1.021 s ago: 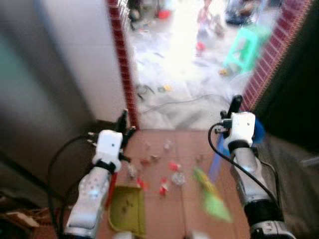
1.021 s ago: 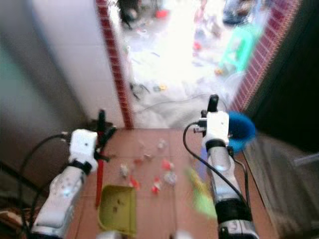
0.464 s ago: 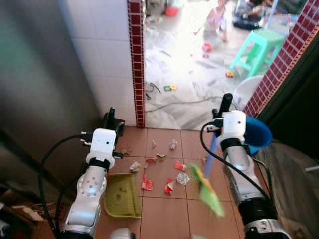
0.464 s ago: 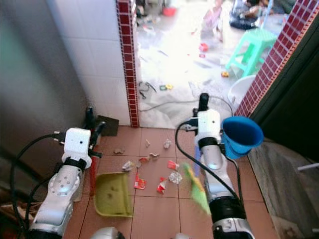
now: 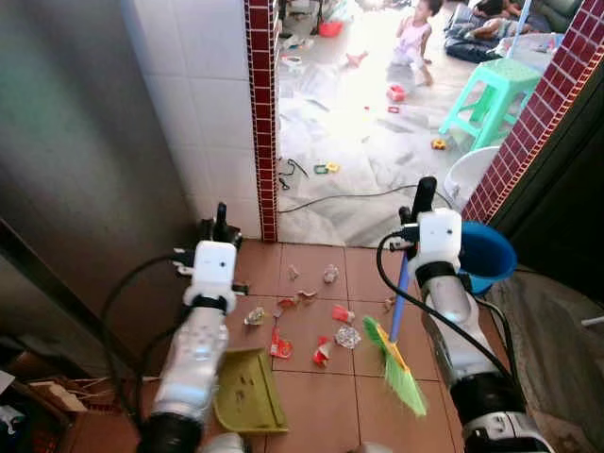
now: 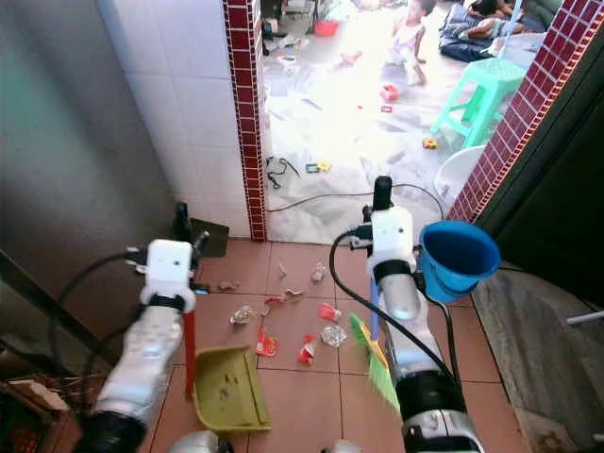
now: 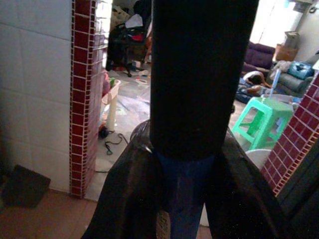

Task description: Sweep floor

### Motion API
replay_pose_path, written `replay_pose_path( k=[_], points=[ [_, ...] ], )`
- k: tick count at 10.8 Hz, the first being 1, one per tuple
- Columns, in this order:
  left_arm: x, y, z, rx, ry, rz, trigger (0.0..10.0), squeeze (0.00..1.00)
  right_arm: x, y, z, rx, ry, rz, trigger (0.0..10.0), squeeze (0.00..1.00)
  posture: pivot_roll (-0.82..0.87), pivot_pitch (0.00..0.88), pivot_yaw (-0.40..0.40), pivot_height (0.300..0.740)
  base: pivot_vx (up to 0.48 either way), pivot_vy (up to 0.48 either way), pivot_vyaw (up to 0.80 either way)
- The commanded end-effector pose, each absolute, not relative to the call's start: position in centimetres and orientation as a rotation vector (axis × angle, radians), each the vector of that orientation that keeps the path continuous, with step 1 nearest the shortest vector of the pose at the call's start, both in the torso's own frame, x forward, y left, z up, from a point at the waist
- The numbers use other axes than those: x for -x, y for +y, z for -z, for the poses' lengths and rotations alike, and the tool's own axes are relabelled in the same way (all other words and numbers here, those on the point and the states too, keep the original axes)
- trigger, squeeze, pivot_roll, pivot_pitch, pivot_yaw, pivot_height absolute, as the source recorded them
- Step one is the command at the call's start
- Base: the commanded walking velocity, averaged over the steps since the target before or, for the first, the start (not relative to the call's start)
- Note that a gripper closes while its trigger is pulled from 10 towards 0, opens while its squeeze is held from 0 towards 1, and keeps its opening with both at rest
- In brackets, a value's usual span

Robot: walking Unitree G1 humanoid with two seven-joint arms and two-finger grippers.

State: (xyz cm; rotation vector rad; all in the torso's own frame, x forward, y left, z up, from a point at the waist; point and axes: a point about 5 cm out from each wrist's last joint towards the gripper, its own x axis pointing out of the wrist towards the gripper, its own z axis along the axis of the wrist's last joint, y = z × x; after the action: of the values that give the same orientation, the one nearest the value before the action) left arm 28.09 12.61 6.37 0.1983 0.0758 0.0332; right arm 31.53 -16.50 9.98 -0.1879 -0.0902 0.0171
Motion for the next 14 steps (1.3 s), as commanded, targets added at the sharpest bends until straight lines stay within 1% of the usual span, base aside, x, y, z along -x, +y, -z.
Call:
replay_pose_path(
  k=[1, 2, 3, 4, 5, 6, 7, 8, 10, 13, 14],
  points=[
    [-28.9, 12.4, -7.6, -0.203, 0.003, -0.048, 10.0, 0.00, -32.3, -15.9, -11.6, 0.202, -0.166, -0.037, 10.0, 0.00, -0.01, 0.000, -0.026, 0.740, 0.000, 0.000, 0.00],
    [-29.1, 12.4, -6.9, -0.238, 0.004, -0.087, 10.0, 0.00, -32.8, -15.4, -12.1, 0.228, -0.198, -0.027, 10.0, 0.00, -0.01, 0.000, -0.023, 0.740, 0.000, 0.000, 0.00],
    [-29.2, 12.8, -6.2, -0.196, 0.038, -0.127, 10.0, 0.00, -33.2, -14.6, -12.6, 0.221, -0.223, -0.044, 10.0, 0.00, -0.02, 0.000, -0.023, 0.740, 0.000, 0.000, 0.00],
    [-29.3, 12.8, -6.1, -0.201, 0.038, -0.141, 10.0, 0.00, -33.3, -14.4, -12.8, 0.214, -0.230, -0.052, 10.0, 0.00, -0.02, 0.000, -0.024, 0.740, 0.000, 0.000, 0.00],
    [-29.4, 12.9, -6.0, -0.189, 0.041, -0.146, 10.0, 0.00, -33.5, -13.3, -13.0, 0.186, -0.239, -0.106, 10.0, 0.00, -0.01, 0.000, -0.026, 0.740, 0.000, 0.000, 0.00],
    [-29.6, 12.9, -5.8, -0.184, 0.042, -0.151, 10.0, 0.00, -33.5, -12.0, -13.0, 0.133, -0.238, -0.221, 10.0, 0.00, -0.01, 0.000, -0.026, 0.740, 0.000, 0.000, 0.00],
    [-29.6, 13.0, -5.6, -0.172, 0.052, -0.158, 10.0, 0.00, -33.4, -11.4, -12.7, 0.146, -0.230, -0.272, 10.0, 0.00, -0.01, 0.000, -0.025, 0.740, 0.000, 0.000, 0.00],
    [-29.5, 12.8, -5.2, -0.144, 0.074, -0.148, 10.0, 0.00, -32.9, -10.9, -12.1, 0.121, -0.201, -0.360, 10.0, 0.00, -0.02, 0.000, -0.024, 0.740, 0.000, 0.000, 0.00],
    [-29.7, 12.2, -4.8, -0.121, 0.092, -0.116, 10.0, 0.00, -32.5, -10.7, -11.6, 0.101, -0.177, -0.417, 10.0, 0.00, -0.02, 0.000, -0.024, 0.740, 0.000, 0.000, 0.00],
    [-29.7, 11.6, -4.4, -0.123, 0.110, -0.096, 10.0, 0.00, -32.1, -9.2, -11.4, -0.002, -0.109, -0.533, 10.0, 0.00, -0.02, 0.000, -0.024, 0.740, 0.000, 0.000, 0.00],
    [-29.8, 11.6, -4.4, -0.121, 0.113, -0.097, 10.0, 0.00, -32.2, -8.9, -11.4, -0.074, -0.080, -0.524, 10.0, 0.00, -0.02, 0.000, -0.025, 0.740, 0.000, 0.000, 0.00]
  ],
)
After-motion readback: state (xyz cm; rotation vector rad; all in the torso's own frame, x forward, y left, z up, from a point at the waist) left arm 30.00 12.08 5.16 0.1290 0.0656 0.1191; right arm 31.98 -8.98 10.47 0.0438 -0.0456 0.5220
